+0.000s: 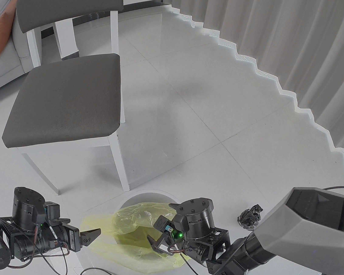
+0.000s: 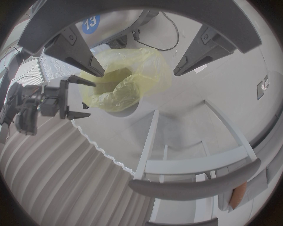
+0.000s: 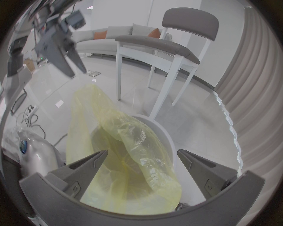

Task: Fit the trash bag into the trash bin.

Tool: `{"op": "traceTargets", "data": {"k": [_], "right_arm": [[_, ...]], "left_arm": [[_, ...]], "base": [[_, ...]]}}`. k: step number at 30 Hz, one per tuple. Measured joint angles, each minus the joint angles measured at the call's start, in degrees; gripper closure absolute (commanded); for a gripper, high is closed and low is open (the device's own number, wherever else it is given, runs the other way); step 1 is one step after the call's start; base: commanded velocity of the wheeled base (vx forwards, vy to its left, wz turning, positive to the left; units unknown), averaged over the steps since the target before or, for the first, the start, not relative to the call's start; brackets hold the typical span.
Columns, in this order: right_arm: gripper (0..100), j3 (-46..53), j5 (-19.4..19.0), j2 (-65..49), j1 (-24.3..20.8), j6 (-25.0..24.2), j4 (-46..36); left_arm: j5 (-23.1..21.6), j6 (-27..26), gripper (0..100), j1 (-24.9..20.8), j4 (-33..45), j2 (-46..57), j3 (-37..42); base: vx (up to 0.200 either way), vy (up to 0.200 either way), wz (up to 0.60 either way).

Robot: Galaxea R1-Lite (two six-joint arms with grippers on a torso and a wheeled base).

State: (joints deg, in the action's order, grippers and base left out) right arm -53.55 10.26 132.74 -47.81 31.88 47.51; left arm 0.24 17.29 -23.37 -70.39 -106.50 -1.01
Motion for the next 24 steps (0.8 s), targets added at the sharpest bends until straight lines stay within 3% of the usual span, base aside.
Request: {"op": "traceTargets", "data": {"k": [10,11,24], "right_arm": [[0,-8.6,-0.5,7.2,2.6,2.0,-0.7],[100,-9.4,-0.6,7.9,2.8,2.1,-1.1],[100,-14.4,0.0,10.8,3.4,2.9,-1.5]], "left_arm": [[0.1,0.3,0,1.2,1.1,9.5,0.0],[0.1,0.3,0,1.3,1.2,10.2,0.0],[0.0,1.4,0,3.5,1.5,14.6,0.0]], "base": [[0.000,0.000,0.00],[0.000,0.000,0.00],[0.000,0.000,0.00]]}}
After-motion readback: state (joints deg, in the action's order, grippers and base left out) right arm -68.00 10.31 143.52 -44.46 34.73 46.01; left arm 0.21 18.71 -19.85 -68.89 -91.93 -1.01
